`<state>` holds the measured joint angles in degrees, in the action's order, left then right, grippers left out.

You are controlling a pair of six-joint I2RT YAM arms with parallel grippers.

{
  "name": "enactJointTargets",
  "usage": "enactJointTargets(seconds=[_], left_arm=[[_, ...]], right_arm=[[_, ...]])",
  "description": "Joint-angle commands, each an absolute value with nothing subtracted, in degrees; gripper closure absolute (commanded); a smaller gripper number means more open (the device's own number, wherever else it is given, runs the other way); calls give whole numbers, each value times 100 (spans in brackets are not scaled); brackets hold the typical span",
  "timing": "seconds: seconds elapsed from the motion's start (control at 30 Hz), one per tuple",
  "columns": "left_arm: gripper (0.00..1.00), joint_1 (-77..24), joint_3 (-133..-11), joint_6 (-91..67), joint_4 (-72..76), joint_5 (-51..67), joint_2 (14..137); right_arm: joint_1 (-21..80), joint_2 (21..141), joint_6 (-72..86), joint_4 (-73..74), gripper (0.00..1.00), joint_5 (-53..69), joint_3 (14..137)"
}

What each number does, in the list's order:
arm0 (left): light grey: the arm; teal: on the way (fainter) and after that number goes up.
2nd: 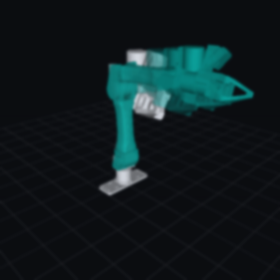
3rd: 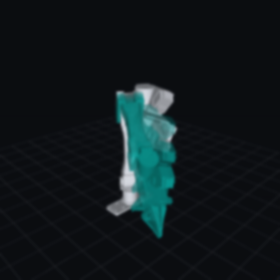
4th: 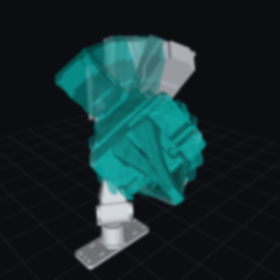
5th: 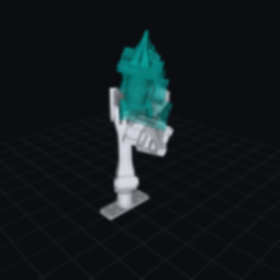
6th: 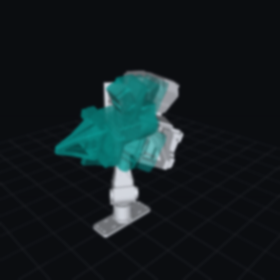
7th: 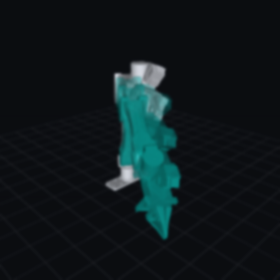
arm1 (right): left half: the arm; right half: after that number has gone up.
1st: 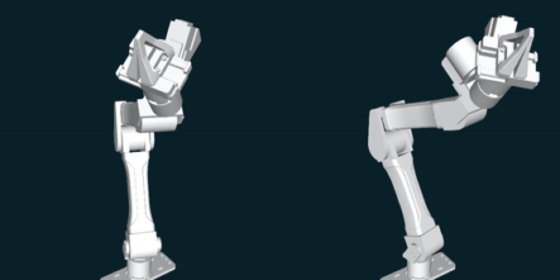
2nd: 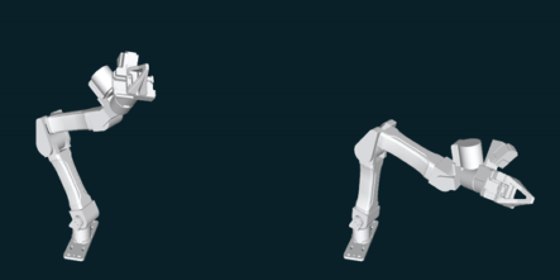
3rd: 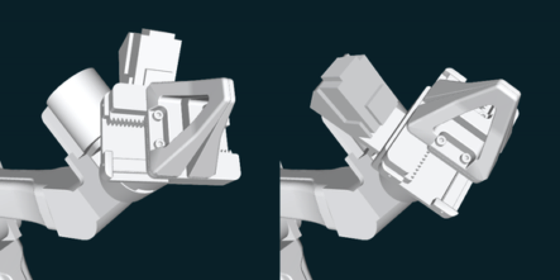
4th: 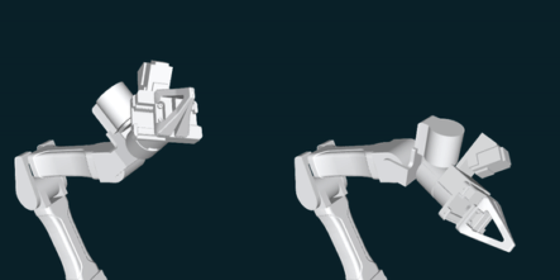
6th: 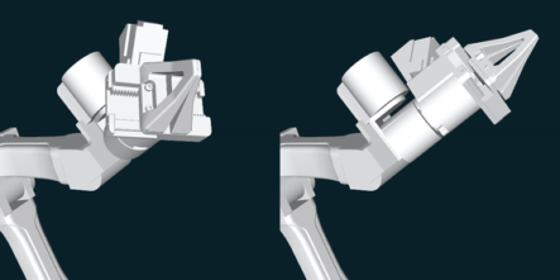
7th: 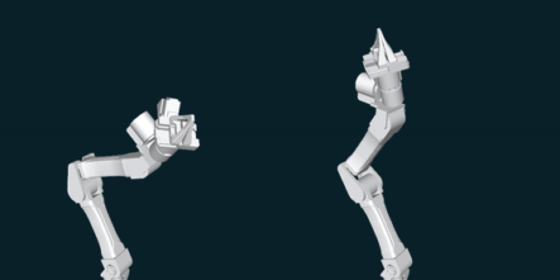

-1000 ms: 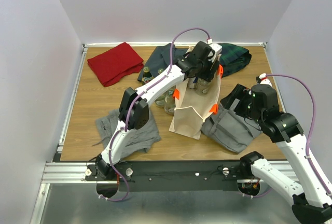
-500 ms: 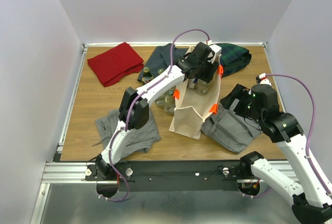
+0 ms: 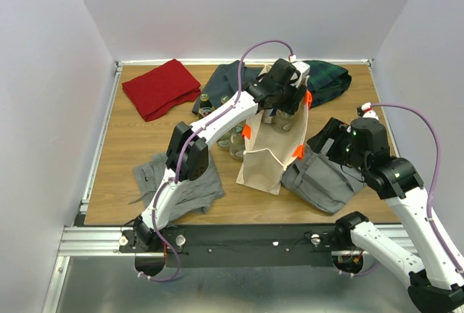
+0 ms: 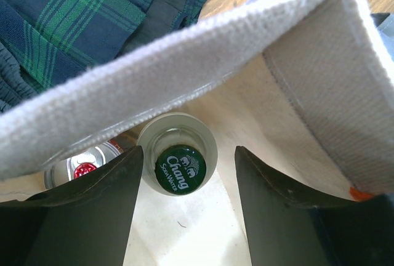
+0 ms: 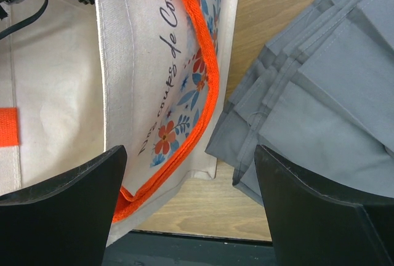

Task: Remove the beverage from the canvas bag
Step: Take out the drink from the canvas bag.

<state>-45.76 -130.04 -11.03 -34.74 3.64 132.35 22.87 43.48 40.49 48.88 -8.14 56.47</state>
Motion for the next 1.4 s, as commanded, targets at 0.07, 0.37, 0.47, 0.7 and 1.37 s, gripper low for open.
enactJointTargets(seconds=[0.07,0.37,0.47,0.7,1.37], left_arm=[[35,-4570,-13061,-1134,-3366,396,13280],[44,-4579,-12990,-1134,-3375,369,13263],[46,-4570,-12973,-1125,-3384,360,13263],[49,-4570,-12841,-1134,-3357,378,13245],[94,-4579,-12727,-1160,-3322,404,13175]], right_arm=[[2312,4359,4017,4729,7,-756,5572],[2311,4386,4008,4702,7,-747,5572],[2303,4377,4008,4711,7,-756,5572],[2311,4377,4008,4711,7,-765,5581],[2311,4342,4017,4729,7,-782,5563]])
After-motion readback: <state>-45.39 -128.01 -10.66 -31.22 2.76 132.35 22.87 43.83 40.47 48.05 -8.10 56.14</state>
